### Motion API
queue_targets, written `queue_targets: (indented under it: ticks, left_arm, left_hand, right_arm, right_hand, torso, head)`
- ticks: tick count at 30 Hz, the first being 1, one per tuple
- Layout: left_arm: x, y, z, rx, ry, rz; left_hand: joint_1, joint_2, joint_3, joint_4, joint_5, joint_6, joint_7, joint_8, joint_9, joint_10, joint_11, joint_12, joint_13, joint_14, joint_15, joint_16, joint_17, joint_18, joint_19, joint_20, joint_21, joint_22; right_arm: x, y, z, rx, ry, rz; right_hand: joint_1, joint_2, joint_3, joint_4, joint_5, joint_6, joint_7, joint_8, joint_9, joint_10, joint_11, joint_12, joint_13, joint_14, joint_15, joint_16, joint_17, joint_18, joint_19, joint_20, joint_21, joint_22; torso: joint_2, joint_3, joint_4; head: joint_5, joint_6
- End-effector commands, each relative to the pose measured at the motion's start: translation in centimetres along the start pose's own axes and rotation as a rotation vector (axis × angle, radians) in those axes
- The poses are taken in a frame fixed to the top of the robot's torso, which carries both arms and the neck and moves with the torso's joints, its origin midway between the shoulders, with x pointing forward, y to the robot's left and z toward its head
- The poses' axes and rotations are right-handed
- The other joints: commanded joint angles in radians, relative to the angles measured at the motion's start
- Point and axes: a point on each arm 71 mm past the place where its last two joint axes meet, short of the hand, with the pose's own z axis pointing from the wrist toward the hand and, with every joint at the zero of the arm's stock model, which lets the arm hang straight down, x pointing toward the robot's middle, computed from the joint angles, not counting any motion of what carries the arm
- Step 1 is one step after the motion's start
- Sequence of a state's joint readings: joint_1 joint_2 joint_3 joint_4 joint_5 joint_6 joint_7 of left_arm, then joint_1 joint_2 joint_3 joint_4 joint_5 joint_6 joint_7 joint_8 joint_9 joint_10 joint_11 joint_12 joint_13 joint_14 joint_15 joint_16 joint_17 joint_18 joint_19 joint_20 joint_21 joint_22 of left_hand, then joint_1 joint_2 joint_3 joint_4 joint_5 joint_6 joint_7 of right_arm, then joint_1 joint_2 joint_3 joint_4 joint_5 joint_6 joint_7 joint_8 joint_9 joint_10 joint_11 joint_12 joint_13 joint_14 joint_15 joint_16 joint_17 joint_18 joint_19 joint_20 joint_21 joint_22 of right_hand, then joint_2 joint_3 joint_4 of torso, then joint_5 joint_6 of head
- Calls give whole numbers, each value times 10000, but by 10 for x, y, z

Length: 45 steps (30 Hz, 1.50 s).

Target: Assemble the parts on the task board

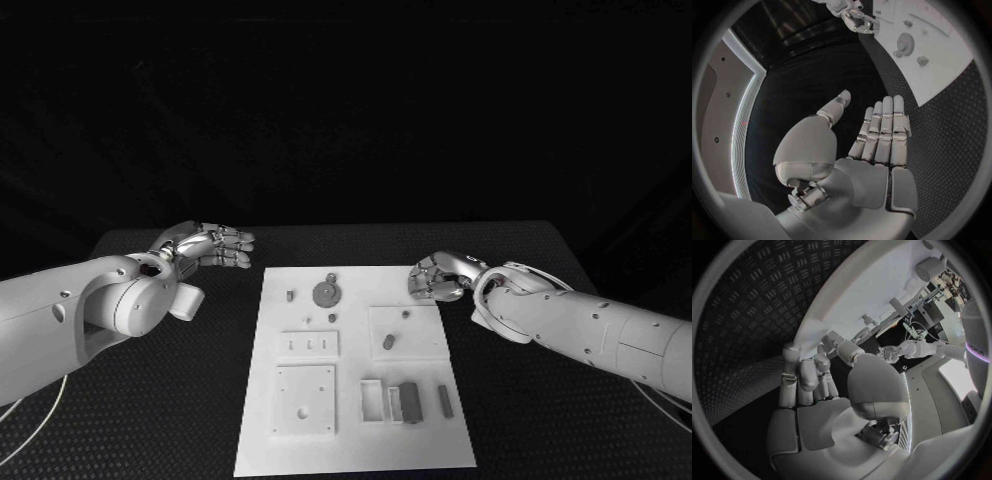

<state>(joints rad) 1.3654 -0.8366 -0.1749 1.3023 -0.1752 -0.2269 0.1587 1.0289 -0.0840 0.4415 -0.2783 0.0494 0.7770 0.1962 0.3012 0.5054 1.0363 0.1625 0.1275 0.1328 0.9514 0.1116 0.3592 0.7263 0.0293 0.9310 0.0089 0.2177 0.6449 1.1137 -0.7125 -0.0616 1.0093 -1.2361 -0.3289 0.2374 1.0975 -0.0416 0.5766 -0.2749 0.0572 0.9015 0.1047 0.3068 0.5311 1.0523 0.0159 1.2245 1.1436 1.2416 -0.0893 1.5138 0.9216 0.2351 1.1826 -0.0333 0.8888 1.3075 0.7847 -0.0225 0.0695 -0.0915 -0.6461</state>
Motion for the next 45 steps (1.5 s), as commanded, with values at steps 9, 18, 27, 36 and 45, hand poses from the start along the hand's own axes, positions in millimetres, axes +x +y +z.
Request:
queue_targets:
  ticks: [9,18,27,36,45]
  left_arm:
    - [4,-2,1,162,350,16]
    - [9,0,1,-269,422,505]
    - [47,3,2,-1401,1787,1629]
    - [82,-1,6,-1789,2129,1692]
    - [108,2,3,-2198,2789,1518]
  left_hand:
    - [67,254,3,33,-1,215,-119,94,46,132,19,-48,37,75,-2,-99,51,173,14,33,-87,19]
    - [-33,272,-44,67,1,442,-136,168,65,443,-106,72,122,264,-67,-67,160,201,152,-14,-39,71]
    - [-1098,344,-364,785,0,1034,-337,319,69,1501,-615,606,545,1051,-461,404,679,299,781,-317,293,308]
    - [-1231,442,-497,758,-4,1315,-440,256,-31,1815,-814,794,940,1186,-686,937,1149,236,1014,-572,577,640]
    - [-1438,288,-544,847,-2,1234,-376,128,-124,1763,-798,765,1070,1112,-686,999,1226,187,976,-616,585,716]
  right_arm:
    - [0,5,0,-64,-277,430]
    - [-1,19,-4,-260,-444,530]
    - [-16,68,1,-1111,-225,55]
    - [-8,116,6,-1953,365,-122]
    - [0,139,11,-2346,576,10]
  right_hand:
    - [-11,424,7,-132,31,280,220,-32,34,-11,-10,51,-30,17,-32,-8,-28,267,-46,-33,41,212]
    - [-31,326,-38,-141,29,305,219,-38,42,-11,-9,54,-38,44,-30,-1,30,267,-43,-34,59,215]
    - [-95,244,-77,-88,29,385,195,-22,64,11,-32,58,-57,113,-54,15,132,267,13,-43,90,207]
    - [-167,154,-93,-49,30,444,171,-16,81,30,-57,57,-75,167,-79,25,215,267,61,-57,106,197]
    - [-264,97,-103,11,30,448,165,-35,85,37,-65,52,-90,170,-89,18,214,267,81,-64,100,186]
  torso:
    - [-12,9,13]
    - [-8,22,-26]
    - [-34,-2,-31]
    - [-93,-33,-49]
    - [-99,-39,-25]
  head:
    - [-13,-5]
    - [17,62]
    - [22,156]
    - [139,160]
    - [287,115]
